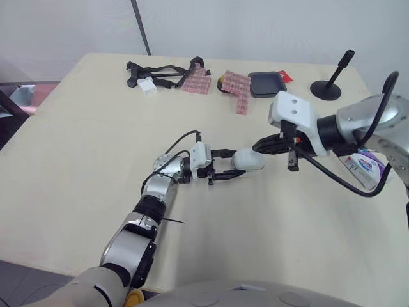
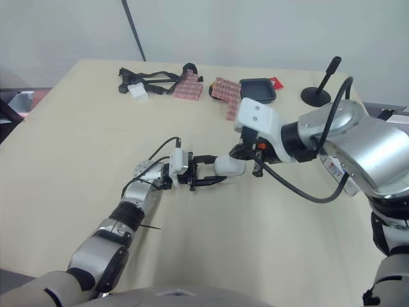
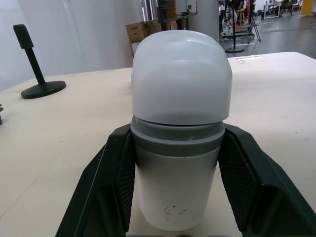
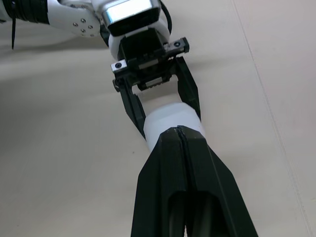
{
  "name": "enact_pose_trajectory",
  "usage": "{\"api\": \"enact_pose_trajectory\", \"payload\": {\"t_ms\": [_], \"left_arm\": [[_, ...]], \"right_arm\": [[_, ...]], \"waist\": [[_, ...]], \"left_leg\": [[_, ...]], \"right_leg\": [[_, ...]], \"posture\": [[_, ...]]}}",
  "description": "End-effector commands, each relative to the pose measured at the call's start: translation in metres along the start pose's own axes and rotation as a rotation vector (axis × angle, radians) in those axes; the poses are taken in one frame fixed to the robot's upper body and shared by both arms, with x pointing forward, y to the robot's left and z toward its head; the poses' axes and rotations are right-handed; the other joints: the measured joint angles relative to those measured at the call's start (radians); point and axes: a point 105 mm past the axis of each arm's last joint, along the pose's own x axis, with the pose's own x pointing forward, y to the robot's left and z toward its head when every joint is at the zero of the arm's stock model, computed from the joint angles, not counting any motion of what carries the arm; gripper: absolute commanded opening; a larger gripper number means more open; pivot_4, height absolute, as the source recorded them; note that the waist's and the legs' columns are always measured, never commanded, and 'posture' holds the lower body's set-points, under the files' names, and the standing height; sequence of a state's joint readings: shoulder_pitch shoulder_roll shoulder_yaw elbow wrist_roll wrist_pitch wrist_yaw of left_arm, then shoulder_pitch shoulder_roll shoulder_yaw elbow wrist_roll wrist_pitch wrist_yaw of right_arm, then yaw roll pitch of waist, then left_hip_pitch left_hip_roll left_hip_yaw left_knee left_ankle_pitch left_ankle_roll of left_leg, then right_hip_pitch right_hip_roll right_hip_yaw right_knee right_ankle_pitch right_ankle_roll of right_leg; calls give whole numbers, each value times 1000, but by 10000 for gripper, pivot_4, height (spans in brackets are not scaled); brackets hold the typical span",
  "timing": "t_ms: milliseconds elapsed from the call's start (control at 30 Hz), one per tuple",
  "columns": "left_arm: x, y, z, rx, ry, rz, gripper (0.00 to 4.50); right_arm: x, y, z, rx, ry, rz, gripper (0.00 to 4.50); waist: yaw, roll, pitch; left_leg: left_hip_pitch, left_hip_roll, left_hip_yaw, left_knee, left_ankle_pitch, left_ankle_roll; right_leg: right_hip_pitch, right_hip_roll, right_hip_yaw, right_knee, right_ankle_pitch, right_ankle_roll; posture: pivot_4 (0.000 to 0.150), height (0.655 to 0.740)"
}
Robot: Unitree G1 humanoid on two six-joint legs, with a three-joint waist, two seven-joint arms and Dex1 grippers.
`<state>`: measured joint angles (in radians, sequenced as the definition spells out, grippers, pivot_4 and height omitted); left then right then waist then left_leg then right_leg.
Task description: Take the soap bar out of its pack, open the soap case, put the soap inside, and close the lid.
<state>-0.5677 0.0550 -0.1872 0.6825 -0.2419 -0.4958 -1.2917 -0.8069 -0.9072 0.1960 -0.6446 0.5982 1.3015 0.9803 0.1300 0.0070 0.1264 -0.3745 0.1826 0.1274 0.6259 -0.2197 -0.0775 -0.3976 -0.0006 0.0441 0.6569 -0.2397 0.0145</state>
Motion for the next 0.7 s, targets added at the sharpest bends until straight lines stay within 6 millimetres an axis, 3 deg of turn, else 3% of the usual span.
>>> {"api": "enact_pose_trajectory", "payload": {"t_ms": [33, 700], "left_arm": [[-2, 2, 5, 32, -1, 3, 19444], [-2, -1, 6, 36, 0, -4, 19444]], "right_arm": [[0, 2, 3, -49, -5, -14, 194], [19, 1, -13, -59, 47, -9, 194]], "waist": [[-1, 0, 0], [-2, 0, 0]], "left_leg": [[0, 0, 0, 0, 0, 0], [0, 0, 0, 0, 0, 0]], "right_leg": [[0, 0, 0, 0, 0, 0], [1, 0, 0, -1, 0, 0]], "posture": [[1500, 7400], [1500, 7400]]}}
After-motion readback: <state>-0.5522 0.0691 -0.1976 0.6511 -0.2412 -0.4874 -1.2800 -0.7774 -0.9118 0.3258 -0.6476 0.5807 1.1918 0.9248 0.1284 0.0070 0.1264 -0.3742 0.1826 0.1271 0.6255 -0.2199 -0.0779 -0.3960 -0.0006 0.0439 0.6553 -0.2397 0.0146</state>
